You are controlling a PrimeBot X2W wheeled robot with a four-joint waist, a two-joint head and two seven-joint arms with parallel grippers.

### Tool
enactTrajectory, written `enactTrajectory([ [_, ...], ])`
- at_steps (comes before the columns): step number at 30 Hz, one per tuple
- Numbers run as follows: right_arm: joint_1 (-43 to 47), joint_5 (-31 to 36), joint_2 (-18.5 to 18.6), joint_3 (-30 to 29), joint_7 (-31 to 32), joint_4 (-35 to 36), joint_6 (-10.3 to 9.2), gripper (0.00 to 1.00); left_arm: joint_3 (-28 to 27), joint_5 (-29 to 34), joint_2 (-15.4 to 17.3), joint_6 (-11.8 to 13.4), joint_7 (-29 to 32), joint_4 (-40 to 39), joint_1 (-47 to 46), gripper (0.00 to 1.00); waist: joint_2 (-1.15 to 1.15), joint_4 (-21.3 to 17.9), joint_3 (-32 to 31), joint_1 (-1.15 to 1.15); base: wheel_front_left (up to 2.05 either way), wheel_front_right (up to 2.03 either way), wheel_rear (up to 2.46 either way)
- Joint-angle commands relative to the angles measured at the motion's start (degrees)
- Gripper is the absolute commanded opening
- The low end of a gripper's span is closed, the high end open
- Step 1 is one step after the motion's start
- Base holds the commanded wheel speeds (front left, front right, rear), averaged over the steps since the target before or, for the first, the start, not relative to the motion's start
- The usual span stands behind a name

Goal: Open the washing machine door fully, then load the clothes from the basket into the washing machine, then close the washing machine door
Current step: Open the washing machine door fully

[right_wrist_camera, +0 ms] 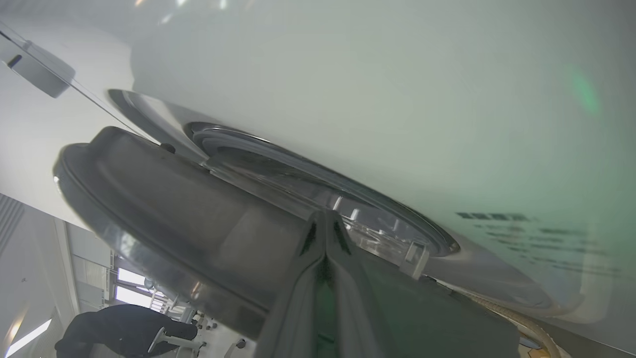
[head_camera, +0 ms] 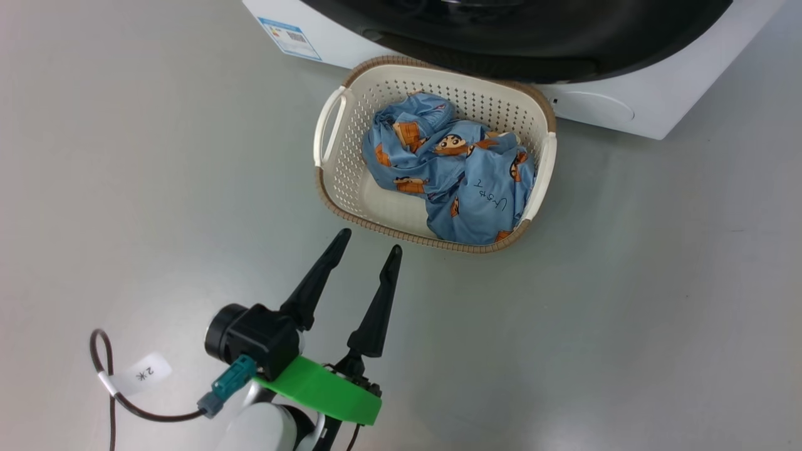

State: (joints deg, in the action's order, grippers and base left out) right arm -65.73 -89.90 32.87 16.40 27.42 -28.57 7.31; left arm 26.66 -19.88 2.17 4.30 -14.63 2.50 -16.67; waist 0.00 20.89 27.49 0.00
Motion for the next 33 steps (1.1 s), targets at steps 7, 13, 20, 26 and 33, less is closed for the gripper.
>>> enactTrajectory([
  [7,2.96,1.32,-1.61,3.54,1.43,2.72,0.18,0.0,-1.76,-0.26,0.71,0.23,-0.37,-1.27,-0.38,1.0,0.0,-0.44,-1.55,0.0,0.0,0.0,0.0],
  [13,6.25,2.04,-2.02,6.01,1.5,5.34,0.18,0.0,-2.73,0.55,0.71,-0.25,-0.37,-0.61,0.16,1.0,0.0,-1.47,-3.54,0.0,0.0,0.0,0.0],
  [20,11.06,1.49,-3.23,8.82,1.54,8.23,0.18,0.0,-4.78,2.06,0.71,-1.23,-0.37,0.64,1.91,1.0,0.0,-3.01,-7.1,0.0,0.0,0.0,0.0],
  [26,15.14,0.62,-4.32,10.56,1.34,10.84,0.18,0.0,-6.48,2.75,0.71,-1.8,-0.37,1.03,3.73,1.0,0.0,-3.44,-9.98,0.0,0.0,0.0,0.0],
  [33,19.39,0.18,-5.58,12.37,1.09,13.93,0.18,0.0,-8.17,3.27,0.71,-2.34,-0.37,1.15,6.04,1.0,0.0,-3.1,-12.87,0.0,0.0,0.0,0.0],
])
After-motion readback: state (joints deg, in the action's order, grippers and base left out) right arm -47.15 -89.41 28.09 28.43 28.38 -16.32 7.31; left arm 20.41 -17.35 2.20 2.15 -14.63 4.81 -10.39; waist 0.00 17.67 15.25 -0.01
